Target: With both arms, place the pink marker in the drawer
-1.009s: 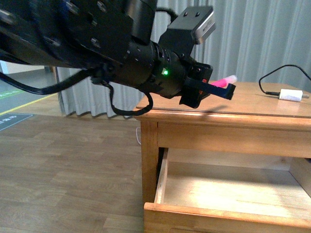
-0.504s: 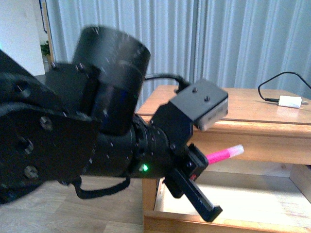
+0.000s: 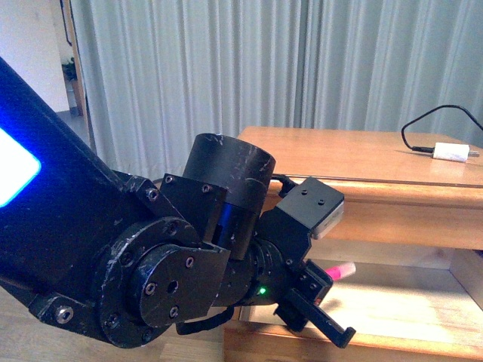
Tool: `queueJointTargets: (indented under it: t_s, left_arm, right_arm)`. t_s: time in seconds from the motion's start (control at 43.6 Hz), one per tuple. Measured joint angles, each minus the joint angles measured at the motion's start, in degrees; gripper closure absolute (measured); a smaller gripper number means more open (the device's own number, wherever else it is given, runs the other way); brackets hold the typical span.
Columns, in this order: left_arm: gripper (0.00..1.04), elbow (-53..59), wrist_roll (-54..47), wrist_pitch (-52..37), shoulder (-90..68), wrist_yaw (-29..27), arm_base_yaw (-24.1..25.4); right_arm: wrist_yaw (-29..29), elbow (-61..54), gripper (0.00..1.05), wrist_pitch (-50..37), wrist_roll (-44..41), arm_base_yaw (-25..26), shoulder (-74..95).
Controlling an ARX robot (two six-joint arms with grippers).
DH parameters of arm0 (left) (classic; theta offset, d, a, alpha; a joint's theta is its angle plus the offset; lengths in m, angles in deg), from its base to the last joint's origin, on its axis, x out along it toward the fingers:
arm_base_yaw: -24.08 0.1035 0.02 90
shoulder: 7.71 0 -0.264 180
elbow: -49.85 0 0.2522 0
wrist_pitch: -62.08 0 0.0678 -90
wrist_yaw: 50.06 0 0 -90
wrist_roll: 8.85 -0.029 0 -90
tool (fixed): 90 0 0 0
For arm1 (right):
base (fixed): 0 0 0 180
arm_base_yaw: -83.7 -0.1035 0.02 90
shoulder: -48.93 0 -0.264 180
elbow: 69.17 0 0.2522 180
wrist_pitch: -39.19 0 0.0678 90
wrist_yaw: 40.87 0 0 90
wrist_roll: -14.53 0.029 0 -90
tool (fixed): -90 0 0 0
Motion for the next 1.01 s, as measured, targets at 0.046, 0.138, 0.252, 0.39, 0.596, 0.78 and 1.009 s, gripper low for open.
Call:
queueJointTargets:
  t_s: [0.046, 0.138, 0.252, 0.39, 0.596, 0.78, 1.009]
  left_arm:
    - [0.67, 0.0, 0.4, -0.4, 0.0, -0.1, -0.2]
    - [0.51, 1.2, 1.9, -2.4, 1.0, -1.1, -0.5]
    - [0.33, 3.3, 4.5, -0.7, 5.0, -7.4, -0.2]
    - [0.17, 6.4, 7.7, -0.8, 11.0, -8.6, 1.5]
    - [0.07, 14.0, 11.7, -1.5, 25.3, -9.0, 6.2]
    - [0.06, 26.6, 16.4, -0.1, 46.4, -5.6, 11.7]
    - [0.06, 45.0, 24.4, 11.5, 75.5, -8.2, 15.9]
  right_arm:
    - [0.0, 0.0, 0.08, 0.0, 0.0, 0.0, 0.0]
    - [0.0, 0.0, 0.08, 0.0, 0.0, 0.0, 0.0]
    - [0.0, 0.0, 0.08, 0.0, 0.0, 0.0, 0.0]
    - [0.0, 0.0, 0.08, 0.0, 0.0, 0.0, 0.0]
    - [0.0, 0.0, 0.08, 0.0, 0.0, 0.0, 0.0]
    - [0.0, 0.0, 0.08, 0.0, 0.0, 0.0, 0.0]
    - [0.0, 0.0, 0.08, 0.0, 0.0, 0.0, 0.0]
